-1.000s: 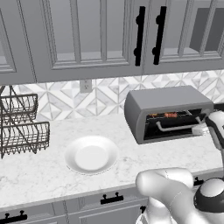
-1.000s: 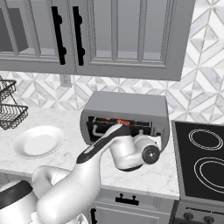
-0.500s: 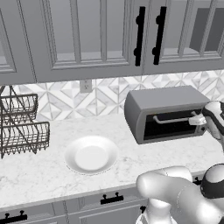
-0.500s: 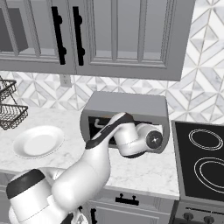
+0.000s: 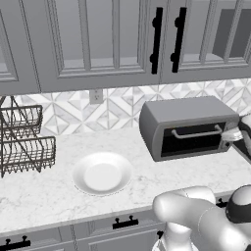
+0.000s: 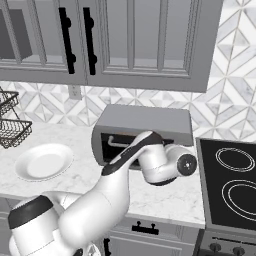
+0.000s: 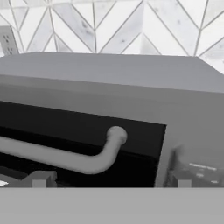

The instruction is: Pick up the kebab skewer and baguette bread, and place them inside the toaster oven. Close the toaster oven door and start by setting the timer.

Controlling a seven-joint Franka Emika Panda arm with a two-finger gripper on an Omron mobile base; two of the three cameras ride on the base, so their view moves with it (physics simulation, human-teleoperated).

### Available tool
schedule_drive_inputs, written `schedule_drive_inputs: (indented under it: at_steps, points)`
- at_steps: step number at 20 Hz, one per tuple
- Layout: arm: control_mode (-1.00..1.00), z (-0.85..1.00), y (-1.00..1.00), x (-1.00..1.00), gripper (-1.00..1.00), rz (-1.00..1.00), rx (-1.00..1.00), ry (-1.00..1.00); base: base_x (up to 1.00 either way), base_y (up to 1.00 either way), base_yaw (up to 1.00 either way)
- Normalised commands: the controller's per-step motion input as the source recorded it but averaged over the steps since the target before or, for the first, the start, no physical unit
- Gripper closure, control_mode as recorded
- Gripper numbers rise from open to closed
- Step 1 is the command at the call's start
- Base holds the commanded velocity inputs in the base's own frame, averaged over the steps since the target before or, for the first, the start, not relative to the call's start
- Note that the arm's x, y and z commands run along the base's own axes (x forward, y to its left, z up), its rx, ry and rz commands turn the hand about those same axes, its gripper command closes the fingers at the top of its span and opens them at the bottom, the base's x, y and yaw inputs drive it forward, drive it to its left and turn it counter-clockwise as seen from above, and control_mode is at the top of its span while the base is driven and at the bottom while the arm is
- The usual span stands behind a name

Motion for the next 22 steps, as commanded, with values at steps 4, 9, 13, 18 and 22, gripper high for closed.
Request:
schedule_drive_inputs:
  at_steps: [4, 9, 13, 18, 22]
  points:
    - [-1.00, -0.03, -0.56, -0.41, -1.00, 0.00, 0.00, 0.00, 0.00, 0.00, 0.00]
    - [-1.00, -0.47, -0.41, -0.18, -1.00, -0.01, 0.03, -0.07, 0.00, 0.00, 0.00]
    - [-1.00, -0.67, -0.06, 0.00, -1.00, 0.00, 0.05, -0.22, 0.00, 0.00, 0.00]
    - [-1.00, -0.34, 0.06, 0.20, -1.00, 0.00, 0.08, -0.27, 0.00, 0.00, 0.00]
    - [-1.00, -0.12, 0.03, 0.23, -1.00, 0.00, 0.07, -0.22, 0.00, 0.00, 0.00]
